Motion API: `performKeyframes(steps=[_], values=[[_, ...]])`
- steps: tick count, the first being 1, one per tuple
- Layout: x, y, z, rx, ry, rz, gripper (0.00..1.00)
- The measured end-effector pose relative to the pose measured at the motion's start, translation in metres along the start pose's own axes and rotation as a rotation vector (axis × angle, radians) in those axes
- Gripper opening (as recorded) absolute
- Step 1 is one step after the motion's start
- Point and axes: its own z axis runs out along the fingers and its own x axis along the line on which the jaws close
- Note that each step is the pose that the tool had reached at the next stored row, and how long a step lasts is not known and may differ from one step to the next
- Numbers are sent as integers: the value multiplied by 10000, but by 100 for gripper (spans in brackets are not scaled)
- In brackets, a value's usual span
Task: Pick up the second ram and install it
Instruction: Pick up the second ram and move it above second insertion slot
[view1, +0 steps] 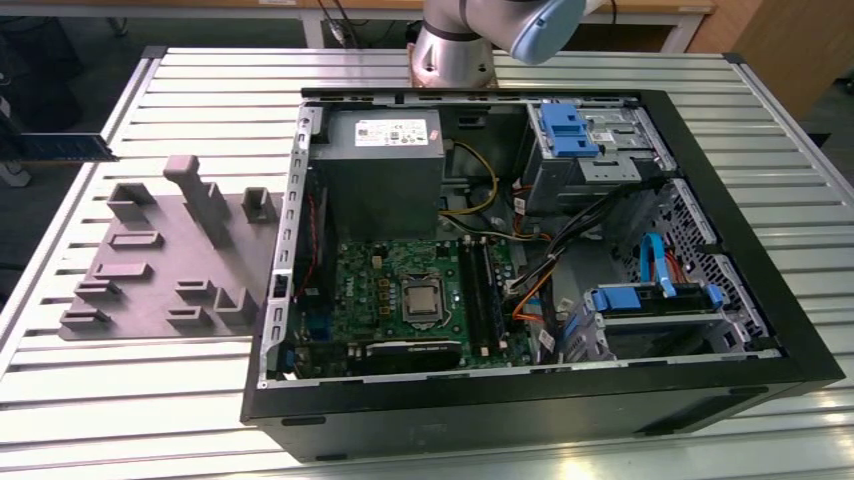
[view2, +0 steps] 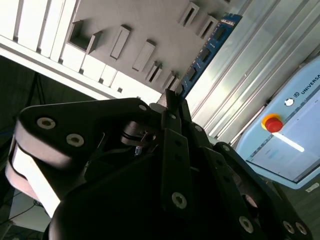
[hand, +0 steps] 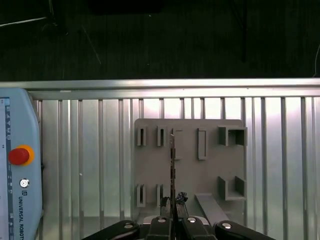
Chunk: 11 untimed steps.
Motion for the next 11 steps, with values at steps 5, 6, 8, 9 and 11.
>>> performKeyframes(steps=[5,6,8,9,11], values=[[-2,-70,0,0,0,0,14],[-3,-98,0,0,0,0,14],[-4,-156,-1,-1,1,0,14],[-5,-187,0,0,0,0,14],[-7,-251,0,0,0,0,14]])
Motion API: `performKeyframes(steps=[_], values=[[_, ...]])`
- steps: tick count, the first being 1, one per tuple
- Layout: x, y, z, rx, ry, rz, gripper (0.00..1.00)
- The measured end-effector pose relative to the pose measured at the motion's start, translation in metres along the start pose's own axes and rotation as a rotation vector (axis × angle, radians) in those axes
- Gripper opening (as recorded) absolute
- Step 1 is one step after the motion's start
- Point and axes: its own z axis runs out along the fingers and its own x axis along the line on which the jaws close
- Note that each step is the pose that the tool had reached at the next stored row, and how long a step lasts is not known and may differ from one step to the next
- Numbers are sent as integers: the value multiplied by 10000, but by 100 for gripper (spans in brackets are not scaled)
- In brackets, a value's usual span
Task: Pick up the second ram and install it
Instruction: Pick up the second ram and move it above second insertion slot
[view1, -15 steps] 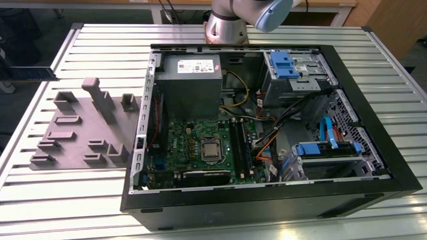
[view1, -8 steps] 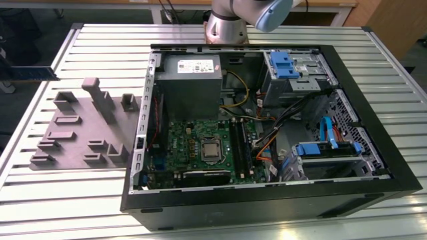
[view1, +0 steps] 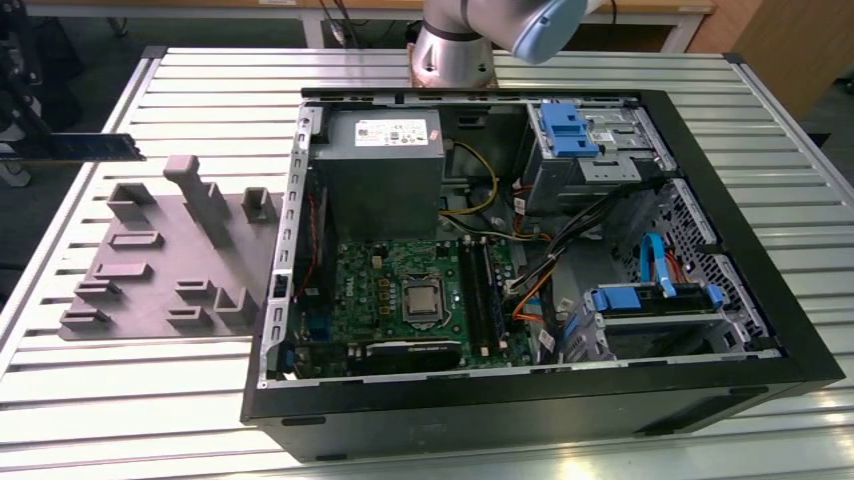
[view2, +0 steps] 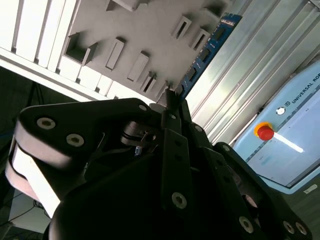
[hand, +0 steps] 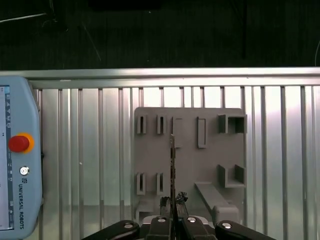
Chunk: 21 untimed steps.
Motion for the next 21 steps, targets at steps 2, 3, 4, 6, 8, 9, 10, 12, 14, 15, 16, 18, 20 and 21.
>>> performKeyframes(steps=[2,3,4,6,8,9,10,12,14,15,16,18,20,21], values=[[-2,-67,-1,0,1,0,14],[-3,-100,-1,0,0,0,14],[-4,-135,0,0,0,0,14],[-6,-199,0,0,0,0,14],[-7,-263,-1,-1,1,0,14],[-8,-297,0,0,0,-1,14],[-10,-333,-1,0,0,0,14],[-11,-401,-1,0,0,0,14],[-14,-471,-1,-1,0,0,14],[-14,-502,-1,1,0,0,14],[-15,-528,-1,0,0,-1,14],[-17,-582,-1,0,0,0,14],[-18,-642,-1,-1,1,0,14],[-20,-675,-1,0,0,0,14]])
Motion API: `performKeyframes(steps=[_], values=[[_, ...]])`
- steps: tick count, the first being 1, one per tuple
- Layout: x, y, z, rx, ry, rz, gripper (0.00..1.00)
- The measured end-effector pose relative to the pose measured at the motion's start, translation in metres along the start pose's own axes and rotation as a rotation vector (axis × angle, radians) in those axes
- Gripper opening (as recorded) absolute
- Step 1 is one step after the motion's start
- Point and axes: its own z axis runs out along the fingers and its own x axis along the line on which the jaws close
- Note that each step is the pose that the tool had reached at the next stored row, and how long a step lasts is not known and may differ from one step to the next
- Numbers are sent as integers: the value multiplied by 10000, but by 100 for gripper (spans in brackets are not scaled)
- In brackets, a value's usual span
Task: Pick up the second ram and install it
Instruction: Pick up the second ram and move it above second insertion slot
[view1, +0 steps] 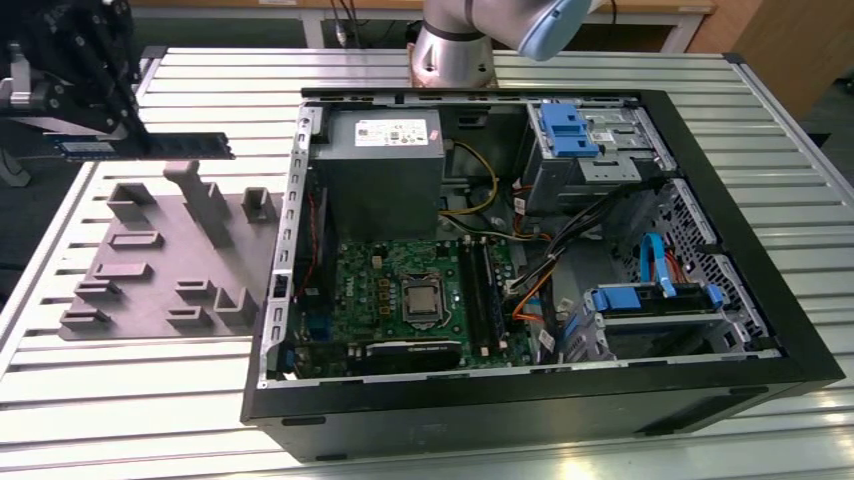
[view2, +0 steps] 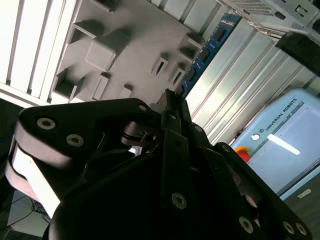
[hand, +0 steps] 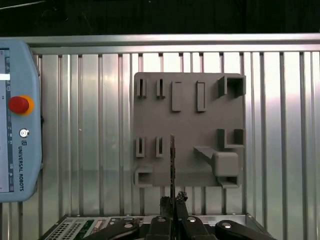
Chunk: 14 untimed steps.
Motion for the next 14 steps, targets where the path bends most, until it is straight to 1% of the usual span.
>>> performKeyframes(steps=[7,14], values=[[-7,-252,-1,0,0,0,14],[-15,-527,-2,0,0,0,14]])
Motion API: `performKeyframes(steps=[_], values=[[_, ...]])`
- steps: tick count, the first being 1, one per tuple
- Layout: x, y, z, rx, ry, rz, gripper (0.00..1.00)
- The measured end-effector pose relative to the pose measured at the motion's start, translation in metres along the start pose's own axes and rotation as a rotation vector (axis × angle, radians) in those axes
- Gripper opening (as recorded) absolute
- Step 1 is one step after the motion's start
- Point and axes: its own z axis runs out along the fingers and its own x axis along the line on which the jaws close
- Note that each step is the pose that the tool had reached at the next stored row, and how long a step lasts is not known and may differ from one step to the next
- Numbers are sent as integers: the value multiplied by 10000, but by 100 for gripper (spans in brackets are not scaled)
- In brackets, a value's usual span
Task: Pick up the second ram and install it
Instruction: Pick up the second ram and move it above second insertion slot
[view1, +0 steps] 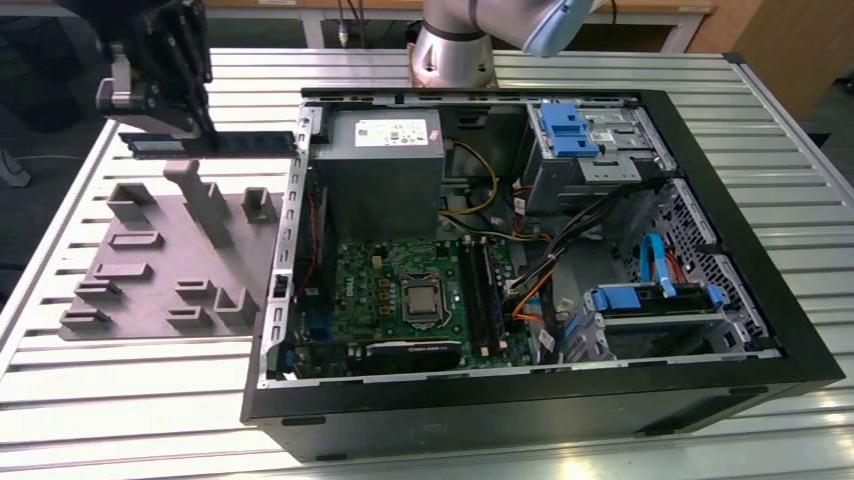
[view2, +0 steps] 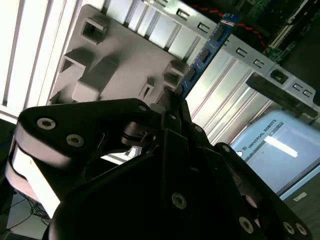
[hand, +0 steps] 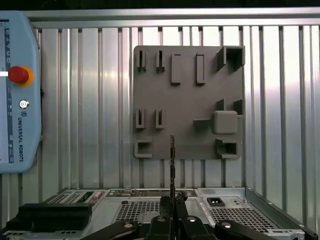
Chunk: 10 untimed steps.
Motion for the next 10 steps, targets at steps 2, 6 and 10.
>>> performKeyframes(steps=[2,6,10], values=[[-2,-78,0,0,0,0,14],[-7,-232,0,0,-1,0,14],[-11,-397,-1,0,-1,0,14]])
